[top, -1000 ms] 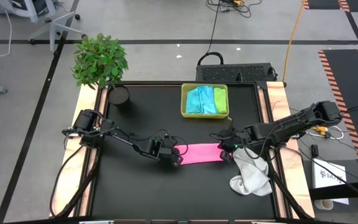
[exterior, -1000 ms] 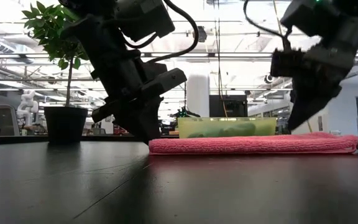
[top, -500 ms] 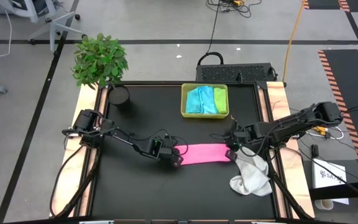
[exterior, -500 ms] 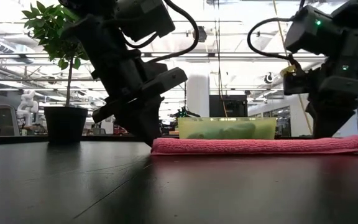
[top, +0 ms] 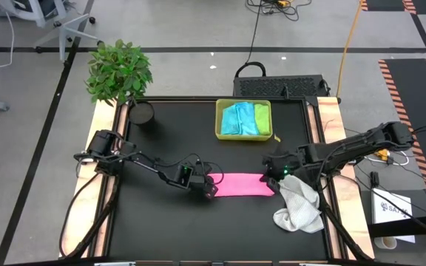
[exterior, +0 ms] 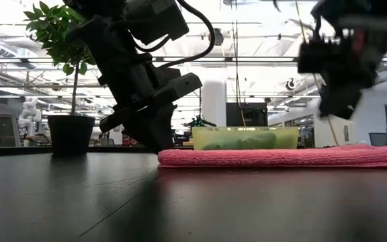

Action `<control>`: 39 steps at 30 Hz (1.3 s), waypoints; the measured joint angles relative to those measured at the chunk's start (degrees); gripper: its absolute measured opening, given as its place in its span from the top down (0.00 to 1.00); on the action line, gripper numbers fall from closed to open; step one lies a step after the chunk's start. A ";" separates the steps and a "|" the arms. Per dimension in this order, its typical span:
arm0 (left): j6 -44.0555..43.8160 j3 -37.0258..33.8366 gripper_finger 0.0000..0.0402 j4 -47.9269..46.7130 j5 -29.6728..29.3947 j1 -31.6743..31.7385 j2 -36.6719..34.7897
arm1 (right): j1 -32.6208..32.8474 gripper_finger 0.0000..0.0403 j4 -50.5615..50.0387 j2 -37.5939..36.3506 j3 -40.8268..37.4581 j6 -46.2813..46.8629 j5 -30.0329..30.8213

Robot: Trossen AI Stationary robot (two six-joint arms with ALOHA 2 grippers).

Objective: Fold microfiber towels
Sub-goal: Fold the pink microfiber cloth

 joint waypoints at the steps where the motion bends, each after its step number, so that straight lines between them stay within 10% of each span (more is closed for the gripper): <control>1: 0.02 0.00 0.94 0.05 0.00 0.01 0.00 | 0.10 1.00 2.80 -0.50 0.00 -0.01 -0.38; 39: 0.28 -0.02 0.94 0.36 -0.11 0.07 0.04 | 8.40 1.00 -2.23 9.35 0.07 3.26 -8.26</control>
